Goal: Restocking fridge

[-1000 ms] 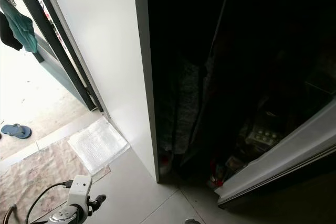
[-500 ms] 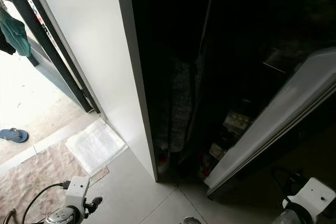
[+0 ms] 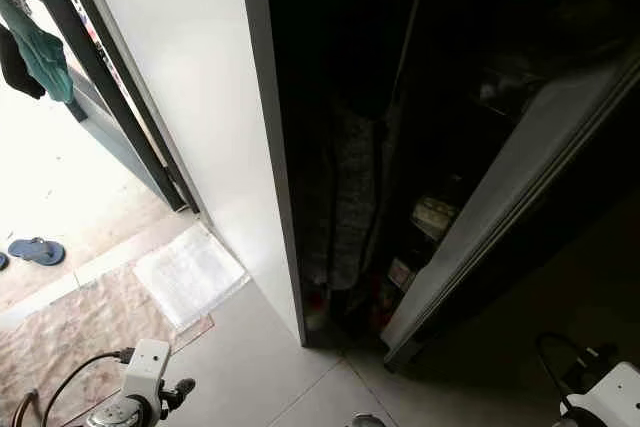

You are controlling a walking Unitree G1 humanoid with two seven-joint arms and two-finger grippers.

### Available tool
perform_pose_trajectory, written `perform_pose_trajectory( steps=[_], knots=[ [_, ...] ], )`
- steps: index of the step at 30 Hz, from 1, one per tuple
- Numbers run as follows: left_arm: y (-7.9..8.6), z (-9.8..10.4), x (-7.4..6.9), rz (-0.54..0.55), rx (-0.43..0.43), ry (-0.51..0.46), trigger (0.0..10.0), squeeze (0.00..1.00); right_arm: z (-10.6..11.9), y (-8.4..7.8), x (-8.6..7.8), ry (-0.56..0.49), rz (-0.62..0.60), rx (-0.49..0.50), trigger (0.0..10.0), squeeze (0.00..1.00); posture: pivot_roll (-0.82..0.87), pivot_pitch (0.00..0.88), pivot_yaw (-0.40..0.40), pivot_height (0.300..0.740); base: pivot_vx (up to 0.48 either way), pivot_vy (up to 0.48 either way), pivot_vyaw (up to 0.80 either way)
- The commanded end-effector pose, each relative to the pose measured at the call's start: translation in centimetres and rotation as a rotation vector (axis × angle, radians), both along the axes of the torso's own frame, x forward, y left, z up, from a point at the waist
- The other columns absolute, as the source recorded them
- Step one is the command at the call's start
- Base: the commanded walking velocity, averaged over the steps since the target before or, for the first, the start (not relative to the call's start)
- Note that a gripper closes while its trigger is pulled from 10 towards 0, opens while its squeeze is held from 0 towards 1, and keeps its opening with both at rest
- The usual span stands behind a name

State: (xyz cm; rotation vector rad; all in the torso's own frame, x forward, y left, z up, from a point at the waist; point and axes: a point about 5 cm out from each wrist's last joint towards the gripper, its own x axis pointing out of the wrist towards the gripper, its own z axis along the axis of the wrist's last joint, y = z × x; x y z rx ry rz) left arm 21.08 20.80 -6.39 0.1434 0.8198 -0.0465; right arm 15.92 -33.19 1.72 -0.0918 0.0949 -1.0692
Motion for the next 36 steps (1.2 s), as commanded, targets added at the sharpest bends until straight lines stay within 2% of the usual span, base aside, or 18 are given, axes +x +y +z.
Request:
perform_pose_trajectory(
  steps=[1, 3, 5, 6, 8, 9, 10, 11, 12, 13, 15, 18, 23, 31, 36],
  knots=[
    [0.3, -0.6, -1.1, -0.004, 0.01, 0.046, 10.0, 0.0, 0.7, -1.5, -0.5, 0.003, -0.037, -0.015, 10.0, 0.0, -0.29, 0.089, 0.048, 0.74, 0.0, 0.0, 0.0],
    [0.4, -0.6, -1.1, -0.002, 0.011, 0.047, 10.0, 0.0, 1.2, -2.3, -0.4, 0.007, -0.032, -0.02, 10.0, 0.0, -0.29, 0.089, 0.048, 0.74, 0.0, 0.0, 0.0],
    [0.2, -0.5, -0.9, -0.008, 0.011, 0.039, 10.0, 0.0, 2.1, -3.8, -0.1, -0.017, -0.014, -0.002, 10.0, 0.0, -0.29, 0.088, 0.05, 0.74, 0.0, 0.0, 0.0],
    [0.2, -0.5, -0.9, -0.008, 0.011, 0.039, 10.0, 0.0, 2.1, -3.8, -0.1, -0.017, -0.014, -0.002, 10.0, 0.0, -0.29, 0.088, 0.05, 0.74, 0.0, 0.0, 0.0],
    [0.0, -0.4, -0.7, -0.012, 0.01, 0.033, 10.0, 0.0, 3.0, -4.7, 1.2, -0.057, 0.095, 0.042, 10.0, 0.0, -0.29, 0.098, 0.047, 0.74, 0.0, 0.0, 0.0],
    [0.0, -0.4, -0.7, -0.012, 0.01, 0.033, 10.0, 0.0, 3.0, -4.7, 1.2, -0.057, 0.095, 0.042, 10.0, 0.0, -0.29, 0.098, 0.047, 0.74, 0.0, 0.0, 0.0],
    [0.0, -0.4, -0.6, -0.015, 0.011, 0.031, 10.0, 0.0, 3.5, -4.5, 2.7, -0.083, 0.218, 0.091, 10.0, 0.0, -0.3, 0.105, 0.046, 0.74, 0.0, 0.0, 0.0],
    [0.0, -0.4, -0.6, -0.015, 0.012, 0.03, 10.0, 0.0, 3.6, -4.4, 3.1, -0.091, 0.249, 0.105, 10.0, 0.0, -0.3, 0.105, 0.046, 0.74, 0.0, 0.0, 0.0],
    [0.0, -0.4, -0.5, -0.013, 0.011, 0.029, 10.0, 0.0, 3.9, -3.9, 4.0, -0.098, 0.332, 0.117, 10.0, 0.0, -0.3, 0.109, 0.047, 0.74, 0.0, 0.0, 0.0],
    [0.0, -0.3, -0.5, -0.011, 0.01, 0.027, 10.0, 0.0, 4.4, -2.6, 5.7, -0.092, 0.49, 0.128, 10.0, 0.0, -0.29, 0.114, 0.047, 0.74, 0.0, 0.0, 0.0],
    [-0.1, -0.3, -0.5, -0.014, 0.01, 0.025, 10.0, 0.0, 4.8, -1.1, 7.1, -0.087, 0.639, 0.142, 10.0, 0.0, -0.29, 0.117, 0.046, 0.74, 0.0, 0.0, 0.0],
    [-0.1, -0.3, -0.4, -0.02, 0.014, 0.024, 10.0, 0.0, 5.6, 0.3, 8.5, -0.104, 0.772, 0.144, 10.0, 0.0, -0.28, 0.121, 0.047, 0.74, 0.0, 0.0, 0.0],
    [-0.2, -0.3, -0.5, -0.019, 0.016, 0.022, 10.0, 0.0, 6.6, 1.0, 9.9, -0.115, 0.853, 0.131, 10.0, 0.0, -0.28, 0.126, 0.047, 0.74, 0.0, 0.0, 0.0],
    [-0.3, -0.4, -0.6, -0.011, 0.021, 0.02, 10.0, 0.0, 7.5, 1.1, 10.4, -0.129, 0.887, 0.115, 10.0, 0.0, -0.27, 0.132, 0.048, 0.74, 0.0, 0.0, 0.0],
    [-0.3, -0.4, -0.5, -0.012, 0.021, 0.017, 10.0, 0.0, 8.6, 2.1, 11.7, -0.151, 0.953, 0.097, 10.0, 0.0, -0.27, 0.13, 0.049, 0.74, 0.0, 0.0, 0.0]
  ],
)
